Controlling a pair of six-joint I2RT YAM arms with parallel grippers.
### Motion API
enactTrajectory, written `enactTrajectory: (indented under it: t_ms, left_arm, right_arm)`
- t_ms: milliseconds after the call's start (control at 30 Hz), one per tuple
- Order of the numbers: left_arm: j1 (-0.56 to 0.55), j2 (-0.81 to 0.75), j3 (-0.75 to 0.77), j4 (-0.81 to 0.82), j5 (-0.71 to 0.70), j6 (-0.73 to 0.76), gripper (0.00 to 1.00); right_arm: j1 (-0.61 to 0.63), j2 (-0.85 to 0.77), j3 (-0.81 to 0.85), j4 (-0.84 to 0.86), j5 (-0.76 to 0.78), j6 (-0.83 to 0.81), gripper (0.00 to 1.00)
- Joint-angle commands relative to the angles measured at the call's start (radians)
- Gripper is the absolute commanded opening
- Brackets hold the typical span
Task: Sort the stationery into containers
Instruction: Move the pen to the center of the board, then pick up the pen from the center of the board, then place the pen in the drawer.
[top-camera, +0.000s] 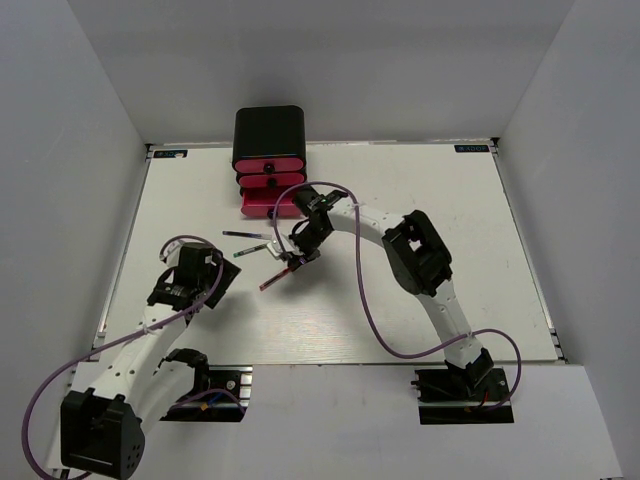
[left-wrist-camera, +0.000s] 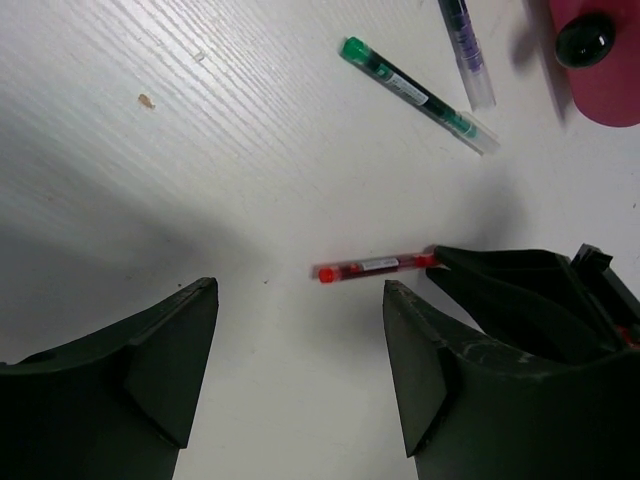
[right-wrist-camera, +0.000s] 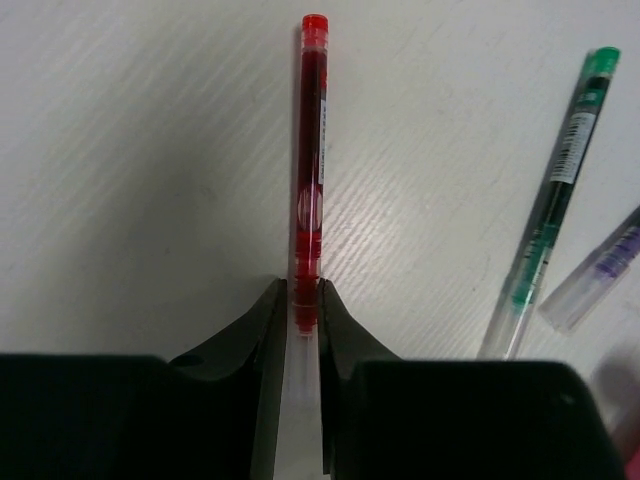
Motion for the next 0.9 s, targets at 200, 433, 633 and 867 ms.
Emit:
enactTrajectory:
  t_ms: [200, 433, 633, 867]
  left_arm:
    - [0.006, 0.102, -0.018, 0.190, 0.005, 0.005, 0.77]
    - [0.006, 0.243, 0.102, 0.227, -0.030, 0.187, 0.77]
    - [0.006, 0.343, 0.183, 0.236, -0.041, 0.307, 0.76]
    - [0.006, 0.397, 0.206, 0.218, -0.019, 0.317, 0.76]
  right_arm:
    - [-0.049, -0.157, -0.076, -0.035, -0.041, 0.150, 0.00]
    - [-0.121, -0.341, -0.237, 0.476, 0.059, 0.486, 0.00]
    - [-0.162, -0.275, -0.110, 0.542, 0.137, 0.542, 0.00]
    - [-0.152, -0.088, 0.149, 0.550, 0.188, 0.526, 0.00]
